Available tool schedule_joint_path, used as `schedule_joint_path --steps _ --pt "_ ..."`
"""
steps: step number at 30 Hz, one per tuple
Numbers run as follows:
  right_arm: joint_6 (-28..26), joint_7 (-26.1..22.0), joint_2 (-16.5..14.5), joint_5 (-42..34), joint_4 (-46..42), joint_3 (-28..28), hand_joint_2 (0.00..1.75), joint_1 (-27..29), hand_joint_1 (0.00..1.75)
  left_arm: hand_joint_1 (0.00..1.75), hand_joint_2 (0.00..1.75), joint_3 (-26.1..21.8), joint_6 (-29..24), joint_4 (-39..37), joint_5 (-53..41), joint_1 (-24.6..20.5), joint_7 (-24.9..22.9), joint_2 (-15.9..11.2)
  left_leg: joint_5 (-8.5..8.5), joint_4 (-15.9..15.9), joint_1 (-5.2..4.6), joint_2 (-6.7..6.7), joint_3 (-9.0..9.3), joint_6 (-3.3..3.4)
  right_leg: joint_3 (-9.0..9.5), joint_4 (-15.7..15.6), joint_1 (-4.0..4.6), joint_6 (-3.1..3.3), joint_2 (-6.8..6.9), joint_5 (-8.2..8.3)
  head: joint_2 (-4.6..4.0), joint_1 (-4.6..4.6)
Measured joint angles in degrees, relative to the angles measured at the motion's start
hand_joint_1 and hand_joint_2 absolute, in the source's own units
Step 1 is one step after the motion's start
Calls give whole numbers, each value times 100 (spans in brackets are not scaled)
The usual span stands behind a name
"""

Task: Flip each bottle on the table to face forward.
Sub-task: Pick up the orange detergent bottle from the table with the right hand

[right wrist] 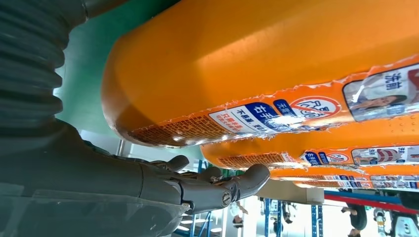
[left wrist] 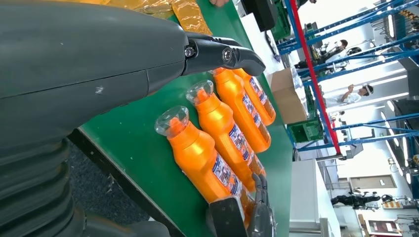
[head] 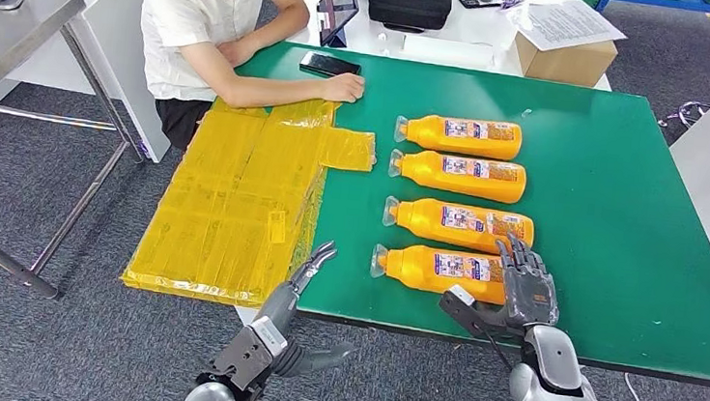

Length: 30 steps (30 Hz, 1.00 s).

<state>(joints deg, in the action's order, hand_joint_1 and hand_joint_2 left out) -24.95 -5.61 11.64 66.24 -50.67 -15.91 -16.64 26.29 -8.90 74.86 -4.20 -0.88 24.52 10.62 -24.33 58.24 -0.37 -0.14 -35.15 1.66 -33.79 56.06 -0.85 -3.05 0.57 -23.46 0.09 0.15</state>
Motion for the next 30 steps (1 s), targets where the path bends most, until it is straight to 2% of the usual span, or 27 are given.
schedule_joint_path --steps 2,5,6,11,22,30 --pt "10 3 -4 -8 17 -1 175 -10 6 0 175 0 0 0 0 0 -4 0 0 0 0 0 3 0 3 0 0 0 0 0 0 0" --pt "106 22 -5 -36 31 -1 175 -10 137 0 175 -1 3 0 0 2 -15 0 0 0 0 0 11 0 10 0 0 0 0 0 0 1" --pt "168 30 -4 -60 33 -2 175 -7 175 0 175 -2 6 0 -1 3 -18 0 0 0 0 0 14 0 12 0 0 0 0 0 0 1" --pt "333 -16 1 -295 34 -3 175 50 175 0 175 -10 17 2 -11 23 -27 -1 0 0 0 -1 20 0 17 -2 -1 0 0 0 0 2" --pt "541 -511 -42 -1104 22 102 175 145 175 0 175 -25 42 2 -55 24 -26 -2 -3 0 3 4 32 -1 24 -2 3 1 -4 -1 0 2" --pt "1045 -1210 -160 -2166 -129 280 175 271 175 0 175 -28 28 4 -14 25 59 -2 -14 0 4 28 56 -10 36 -3 4 3 -26 0 0 3"
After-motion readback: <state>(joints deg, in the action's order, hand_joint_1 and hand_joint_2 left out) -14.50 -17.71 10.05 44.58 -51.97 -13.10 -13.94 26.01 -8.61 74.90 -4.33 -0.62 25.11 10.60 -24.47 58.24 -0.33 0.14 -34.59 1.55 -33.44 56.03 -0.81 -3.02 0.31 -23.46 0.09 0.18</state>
